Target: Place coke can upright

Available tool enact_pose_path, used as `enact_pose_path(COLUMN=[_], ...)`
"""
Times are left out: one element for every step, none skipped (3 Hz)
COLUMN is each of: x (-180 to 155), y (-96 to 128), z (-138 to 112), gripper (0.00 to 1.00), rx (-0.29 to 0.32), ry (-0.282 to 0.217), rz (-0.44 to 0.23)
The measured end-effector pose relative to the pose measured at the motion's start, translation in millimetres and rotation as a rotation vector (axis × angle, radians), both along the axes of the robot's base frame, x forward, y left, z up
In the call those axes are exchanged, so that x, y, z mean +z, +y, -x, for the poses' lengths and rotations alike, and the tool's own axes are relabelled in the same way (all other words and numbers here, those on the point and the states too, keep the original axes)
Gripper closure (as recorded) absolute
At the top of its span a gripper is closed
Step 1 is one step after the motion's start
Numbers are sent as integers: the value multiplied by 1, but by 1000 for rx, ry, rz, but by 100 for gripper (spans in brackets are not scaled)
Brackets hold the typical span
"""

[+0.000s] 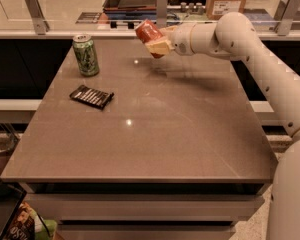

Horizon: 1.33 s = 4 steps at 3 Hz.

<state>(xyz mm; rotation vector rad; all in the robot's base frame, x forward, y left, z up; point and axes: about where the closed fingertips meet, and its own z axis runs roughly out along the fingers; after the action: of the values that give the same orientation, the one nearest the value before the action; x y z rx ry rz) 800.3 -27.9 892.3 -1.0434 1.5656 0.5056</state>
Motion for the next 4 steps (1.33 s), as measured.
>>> enact_pose_path(x=[0, -7, -13, -18], y=[0, 2, 5, 6], z=[0, -1, -3, -3], gripper=[100, 100, 100, 100], rx=[1, 10, 26, 32], ry=[0, 18, 32, 40], rz=[0, -4, -16, -30])
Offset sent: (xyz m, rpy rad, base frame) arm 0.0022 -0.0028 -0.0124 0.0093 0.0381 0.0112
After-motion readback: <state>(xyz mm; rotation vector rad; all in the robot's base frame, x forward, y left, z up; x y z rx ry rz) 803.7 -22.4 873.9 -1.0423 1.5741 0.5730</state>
